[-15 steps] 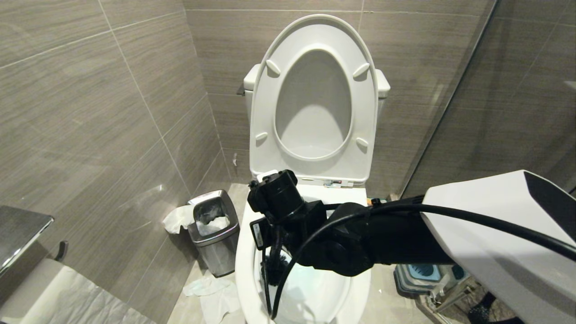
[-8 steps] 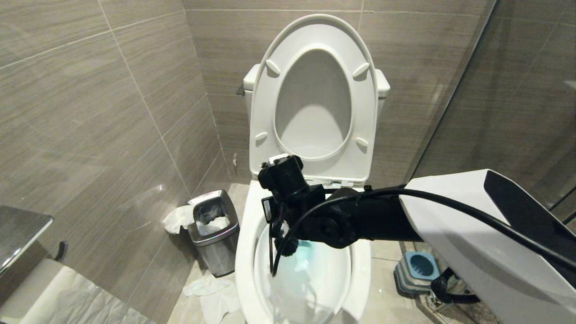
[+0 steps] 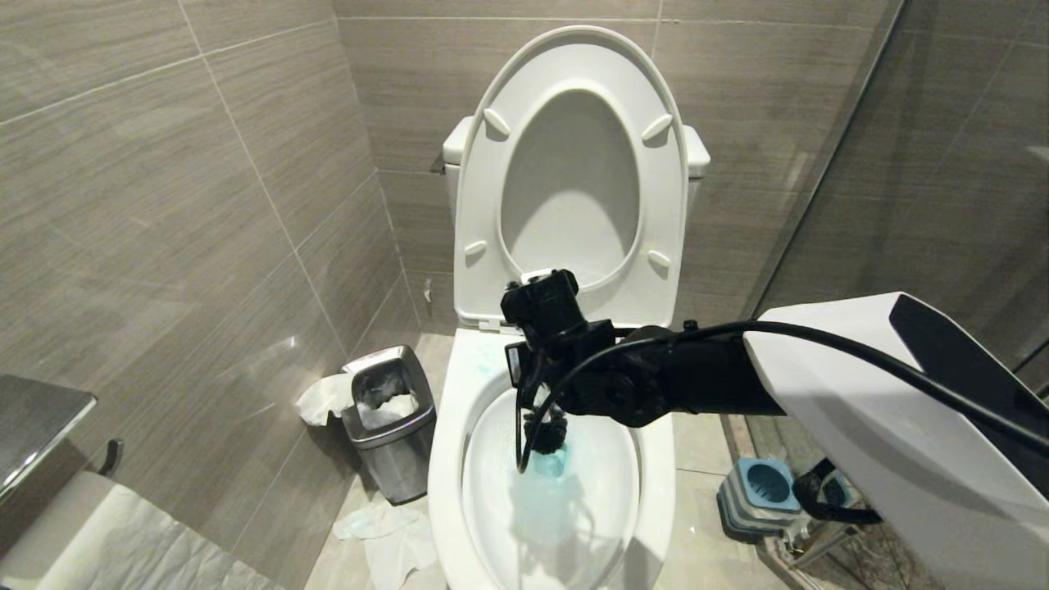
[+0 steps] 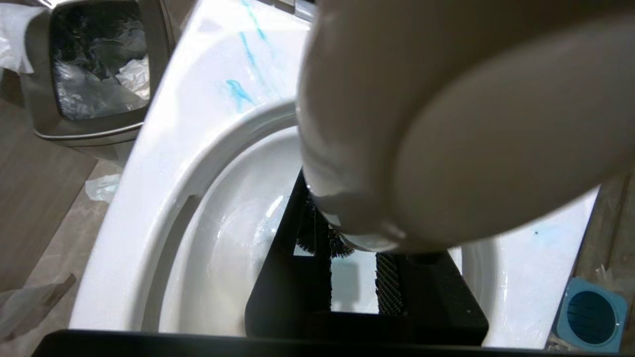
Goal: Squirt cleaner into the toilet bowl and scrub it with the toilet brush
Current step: Scrub the toilet bowl
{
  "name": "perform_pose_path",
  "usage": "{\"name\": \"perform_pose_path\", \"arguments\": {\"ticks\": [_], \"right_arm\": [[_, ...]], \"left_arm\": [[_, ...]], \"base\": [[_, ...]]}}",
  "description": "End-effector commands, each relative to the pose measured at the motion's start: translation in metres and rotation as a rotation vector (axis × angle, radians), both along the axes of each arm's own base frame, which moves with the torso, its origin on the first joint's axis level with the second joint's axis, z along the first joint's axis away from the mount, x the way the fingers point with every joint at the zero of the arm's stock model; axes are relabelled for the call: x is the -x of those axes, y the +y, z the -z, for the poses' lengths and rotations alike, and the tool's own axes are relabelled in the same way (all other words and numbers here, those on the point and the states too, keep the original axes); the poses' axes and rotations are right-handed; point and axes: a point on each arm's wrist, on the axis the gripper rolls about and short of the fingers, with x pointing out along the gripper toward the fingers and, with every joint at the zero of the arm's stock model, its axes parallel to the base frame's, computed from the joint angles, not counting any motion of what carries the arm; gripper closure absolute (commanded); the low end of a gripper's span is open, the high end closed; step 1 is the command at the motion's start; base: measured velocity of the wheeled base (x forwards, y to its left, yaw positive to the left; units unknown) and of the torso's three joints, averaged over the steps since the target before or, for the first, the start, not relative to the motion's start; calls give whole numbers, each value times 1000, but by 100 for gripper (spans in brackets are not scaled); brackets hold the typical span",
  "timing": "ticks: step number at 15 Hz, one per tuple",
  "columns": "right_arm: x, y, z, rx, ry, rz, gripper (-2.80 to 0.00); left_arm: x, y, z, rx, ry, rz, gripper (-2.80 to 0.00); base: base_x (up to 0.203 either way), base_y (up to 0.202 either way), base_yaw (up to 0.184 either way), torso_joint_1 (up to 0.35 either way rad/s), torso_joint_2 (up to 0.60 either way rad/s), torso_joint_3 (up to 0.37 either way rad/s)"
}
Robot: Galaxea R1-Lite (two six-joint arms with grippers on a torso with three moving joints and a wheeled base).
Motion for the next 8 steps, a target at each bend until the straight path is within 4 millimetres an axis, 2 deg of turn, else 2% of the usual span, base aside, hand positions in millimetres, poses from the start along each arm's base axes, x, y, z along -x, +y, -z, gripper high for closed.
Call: {"name": "perform_pose_path", "arguments": {"ticks": [1, 6, 8], "right_arm": [[-9, 0, 26, 24, 32, 30, 0], [-28, -1, 79, 65, 59, 87, 0], [-30, -3, 89, 81, 68, 102, 0]], "left_arm": [[0, 0, 0, 0, 1, 0, 0], [0, 0, 0, 0, 1, 0, 0], [0, 0, 0, 0, 1, 0, 0]], "base": [[0, 0, 0, 0, 0, 0], [0, 0, 0, 0, 0, 0], [0, 0, 0, 0, 0, 0]]}}
